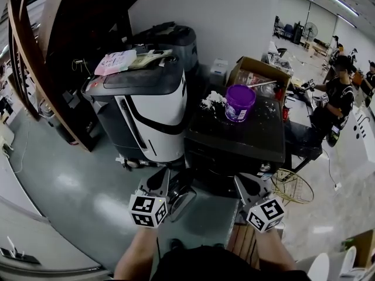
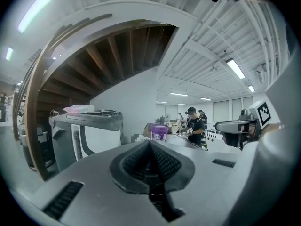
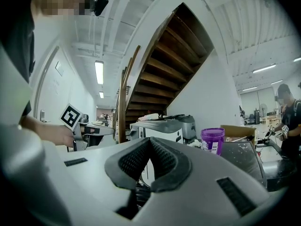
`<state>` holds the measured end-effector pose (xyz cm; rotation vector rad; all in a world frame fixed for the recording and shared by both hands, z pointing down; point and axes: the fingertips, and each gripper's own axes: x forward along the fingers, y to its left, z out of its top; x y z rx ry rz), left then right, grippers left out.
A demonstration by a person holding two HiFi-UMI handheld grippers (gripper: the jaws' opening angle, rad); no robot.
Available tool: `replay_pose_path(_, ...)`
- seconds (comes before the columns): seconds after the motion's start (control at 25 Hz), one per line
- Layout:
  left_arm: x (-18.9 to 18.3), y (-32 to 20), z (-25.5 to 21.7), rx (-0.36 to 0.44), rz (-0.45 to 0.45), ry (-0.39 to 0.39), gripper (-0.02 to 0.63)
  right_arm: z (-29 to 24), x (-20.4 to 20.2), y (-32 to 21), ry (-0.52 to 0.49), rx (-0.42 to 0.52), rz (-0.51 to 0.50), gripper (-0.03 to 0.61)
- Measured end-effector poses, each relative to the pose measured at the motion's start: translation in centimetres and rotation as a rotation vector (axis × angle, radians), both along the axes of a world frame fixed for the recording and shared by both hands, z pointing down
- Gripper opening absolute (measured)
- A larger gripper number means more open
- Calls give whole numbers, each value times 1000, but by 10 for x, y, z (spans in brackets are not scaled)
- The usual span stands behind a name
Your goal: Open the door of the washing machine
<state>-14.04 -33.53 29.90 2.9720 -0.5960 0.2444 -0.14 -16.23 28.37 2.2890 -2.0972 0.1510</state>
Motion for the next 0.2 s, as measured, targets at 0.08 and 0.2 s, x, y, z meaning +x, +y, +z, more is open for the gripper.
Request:
replay_pose_path(0.08, -1, 2, -2, 3, -2, 3, 18, -3, 0, 1, -6, 8, -1, 14)
replay_pose_path(0.2, -2, 6, -3, 4, -2, -1, 18, -7, -4, 3, 0, 14, -17, 14)
